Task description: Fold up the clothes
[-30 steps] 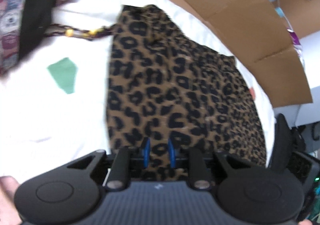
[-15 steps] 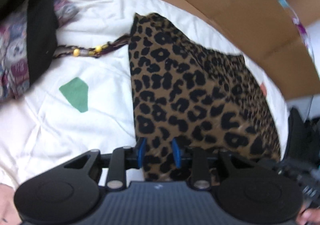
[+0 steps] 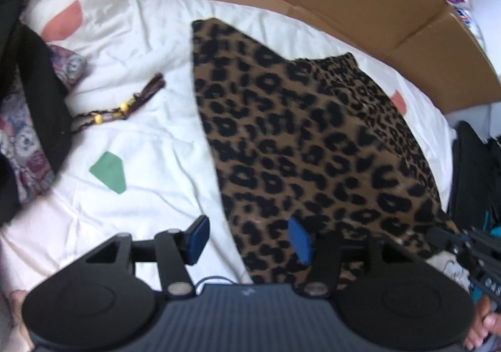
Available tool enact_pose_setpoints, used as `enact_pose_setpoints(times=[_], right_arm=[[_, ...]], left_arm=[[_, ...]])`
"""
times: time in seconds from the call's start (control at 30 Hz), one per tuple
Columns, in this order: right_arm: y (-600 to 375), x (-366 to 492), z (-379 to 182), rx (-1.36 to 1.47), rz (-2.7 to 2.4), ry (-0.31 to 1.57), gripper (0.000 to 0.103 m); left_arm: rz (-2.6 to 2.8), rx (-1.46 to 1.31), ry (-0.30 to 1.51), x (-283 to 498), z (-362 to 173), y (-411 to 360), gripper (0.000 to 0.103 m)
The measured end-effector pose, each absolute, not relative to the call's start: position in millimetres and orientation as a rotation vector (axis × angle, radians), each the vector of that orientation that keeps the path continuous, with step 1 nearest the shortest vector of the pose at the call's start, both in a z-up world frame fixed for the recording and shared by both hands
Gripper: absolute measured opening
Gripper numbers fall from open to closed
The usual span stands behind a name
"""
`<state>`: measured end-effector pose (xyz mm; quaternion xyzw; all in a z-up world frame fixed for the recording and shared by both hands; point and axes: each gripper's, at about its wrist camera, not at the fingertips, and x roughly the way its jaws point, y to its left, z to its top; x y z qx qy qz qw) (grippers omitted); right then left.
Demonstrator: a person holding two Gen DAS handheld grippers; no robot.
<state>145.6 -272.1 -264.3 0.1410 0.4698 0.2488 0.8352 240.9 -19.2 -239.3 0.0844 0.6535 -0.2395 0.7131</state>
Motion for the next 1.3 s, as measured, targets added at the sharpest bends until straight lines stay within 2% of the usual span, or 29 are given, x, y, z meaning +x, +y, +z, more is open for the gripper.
enact_pose_setpoints(times=[0.2, 0.57, 0.8, 1.13, 1.3], right_arm=[[-302, 143, -262, 0.337, 0.456, 0.963, 0.001], [-362, 140, -279, 0.437, 0.33, 0.925, 0.001], [-392, 139, -306, 0.486, 0.25, 0.955, 0.001], [-437, 135, -349, 0.811, 0.091, 0.882, 0.001], [-436, 137, -359, 0.794, 0.08, 0.874, 0.001]], left_arm=[[-0.487, 0.256, 1.457, 242, -237, -36, 0.066], [-0.559, 0.345, 1.485, 224, -265, -74, 0.07], [-0.602, 0.369, 1.512, 218, -290, -92, 0.07], [-0.669, 0.421, 1.497, 209, -303, -87, 0.071], [-0.628, 0.367, 1.521, 219, -311, -79, 0.071]])
